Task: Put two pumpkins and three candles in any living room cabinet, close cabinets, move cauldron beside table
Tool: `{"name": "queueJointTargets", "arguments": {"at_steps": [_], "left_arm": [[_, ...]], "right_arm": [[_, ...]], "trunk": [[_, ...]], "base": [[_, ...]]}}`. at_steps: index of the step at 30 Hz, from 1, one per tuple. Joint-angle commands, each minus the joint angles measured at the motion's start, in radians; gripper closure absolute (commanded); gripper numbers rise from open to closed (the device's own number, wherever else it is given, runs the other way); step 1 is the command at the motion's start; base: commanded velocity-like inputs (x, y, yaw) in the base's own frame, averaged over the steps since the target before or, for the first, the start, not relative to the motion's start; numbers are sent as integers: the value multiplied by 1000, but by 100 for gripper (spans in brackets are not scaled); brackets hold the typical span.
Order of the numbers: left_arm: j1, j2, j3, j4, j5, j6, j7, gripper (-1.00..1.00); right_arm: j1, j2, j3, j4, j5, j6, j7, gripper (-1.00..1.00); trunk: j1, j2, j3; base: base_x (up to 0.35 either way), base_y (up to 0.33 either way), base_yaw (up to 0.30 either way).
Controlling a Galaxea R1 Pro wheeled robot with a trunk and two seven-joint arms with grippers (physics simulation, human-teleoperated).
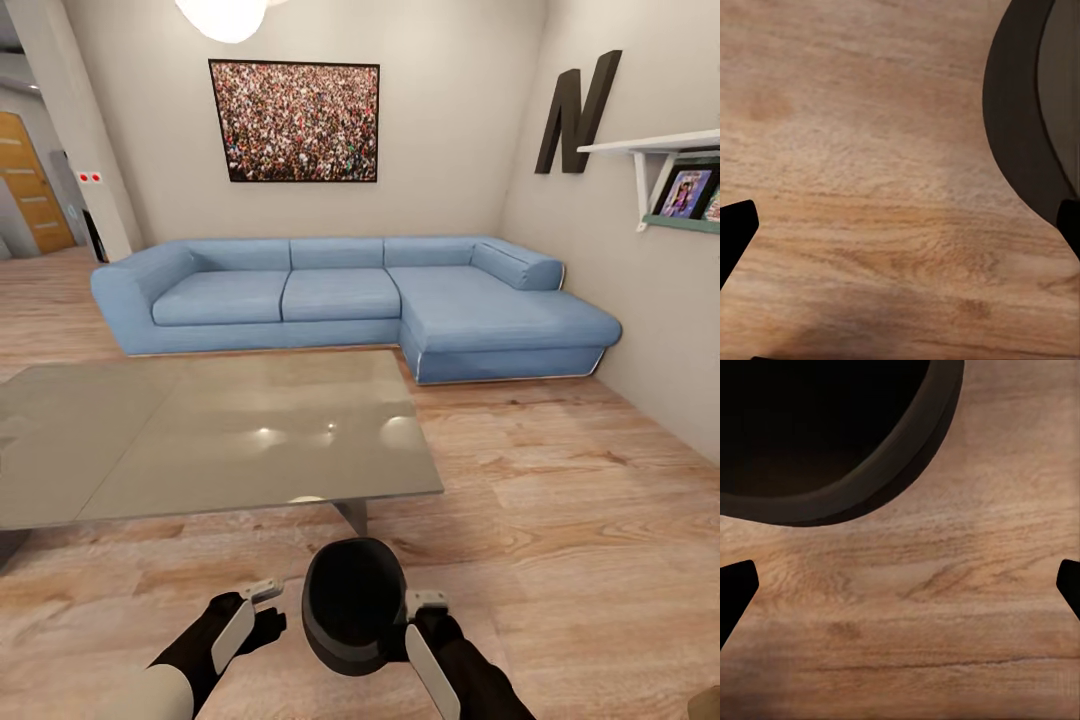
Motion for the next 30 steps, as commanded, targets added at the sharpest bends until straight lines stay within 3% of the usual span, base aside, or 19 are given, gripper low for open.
{"name": "queueJointTargets", "arguments": {"at_steps": [1, 12, 17, 30], "left_arm": [[0, 0, -8, -2, 11, 3, 8, -100], [8, 0, -10, 0, 6, -69, 8, -100], [9, 0, -10, 0, 9, -72, 9, -100], [9, -3, -11, 3, 11, -72, 14, -100]], "right_arm": [[3, 0, 2, 1, -8, -9, -9, -100], [33, 0, 2, 6, 0, -68, -10, -100], [34, -1, 1, 12, -1, -76, -9, -100], [34, -18, 3, 48, 4, -100, -7, -100]], "trunk": [[0, 0, -1], [0, 0, -1], [0, 0, -1], [-50, 91, 39]], "base": [[-10, 0, 0], [-71, 0, 5], [-109, 0, 214], [-5, 0, 278]]}}
